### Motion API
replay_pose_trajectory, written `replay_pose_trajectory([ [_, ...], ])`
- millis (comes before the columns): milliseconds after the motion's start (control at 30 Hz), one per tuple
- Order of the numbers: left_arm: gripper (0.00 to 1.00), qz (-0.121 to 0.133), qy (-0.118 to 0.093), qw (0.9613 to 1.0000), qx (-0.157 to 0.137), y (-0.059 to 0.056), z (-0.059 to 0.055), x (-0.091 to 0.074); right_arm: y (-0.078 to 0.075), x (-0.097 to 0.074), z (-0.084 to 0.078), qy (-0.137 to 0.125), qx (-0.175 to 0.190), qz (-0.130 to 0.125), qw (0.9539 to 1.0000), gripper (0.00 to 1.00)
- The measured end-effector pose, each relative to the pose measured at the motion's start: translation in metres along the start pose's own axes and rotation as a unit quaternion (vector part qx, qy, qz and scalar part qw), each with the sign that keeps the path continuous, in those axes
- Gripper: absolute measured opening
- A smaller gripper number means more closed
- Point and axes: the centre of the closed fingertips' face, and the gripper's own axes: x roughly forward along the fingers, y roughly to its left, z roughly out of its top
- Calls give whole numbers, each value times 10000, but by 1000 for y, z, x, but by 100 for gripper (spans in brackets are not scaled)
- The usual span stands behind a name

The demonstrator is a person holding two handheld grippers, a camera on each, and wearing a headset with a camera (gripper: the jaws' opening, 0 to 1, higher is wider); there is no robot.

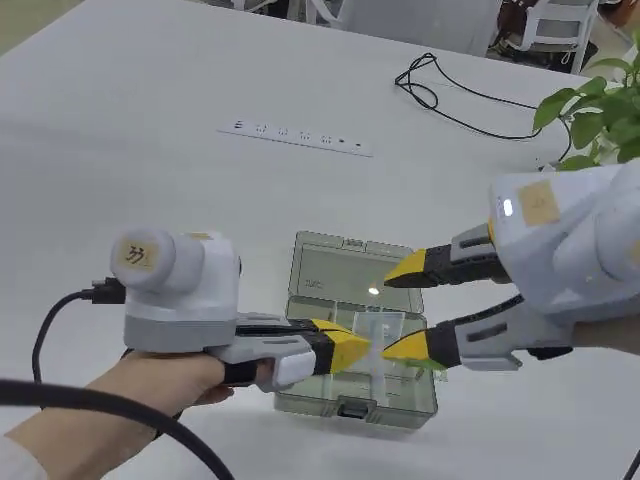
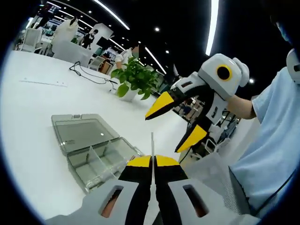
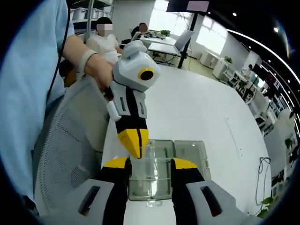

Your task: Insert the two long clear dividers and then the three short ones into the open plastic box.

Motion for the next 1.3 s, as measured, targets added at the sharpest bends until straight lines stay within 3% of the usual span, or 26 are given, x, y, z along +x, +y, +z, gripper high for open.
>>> replay_pose_trajectory([
  [167, 0, -196, 216, 9981, 541, -7, -5, -1, 1, -3, -6, 106, 166, 267, 9994, 28],
  [333, 0, -343, 504, 9928, 1029, -14, -13, -2, 13, -2, -5, 86, 305, 625, 9975, 19],
  [433, 0, -427, 729, 9861, 1428, -17, -20, -2, 22, 0, -5, 172, 282, 793, 9963, 15],
  [567, 0, -495, 859, 9804, 1705, -23, -25, 0, 33, 1, -6, 283, 248, 1036, 9939, 11],
  [667, 0, -482, 888, 9789, 1777, -23, -26, 1, 41, 3, -11, 395, 196, 1222, 9915, 9],
  [1000, 0, -530, 943, 9709, 2137, -24, -26, 1, 46, 5, -16, 554, 138, 1441, 9879, 6],
  [1300, 0, -581, 987, 9691, 2186, -26, -26, 0, 48, 7, -16, 626, -98, 1503, 9866, 3],
])
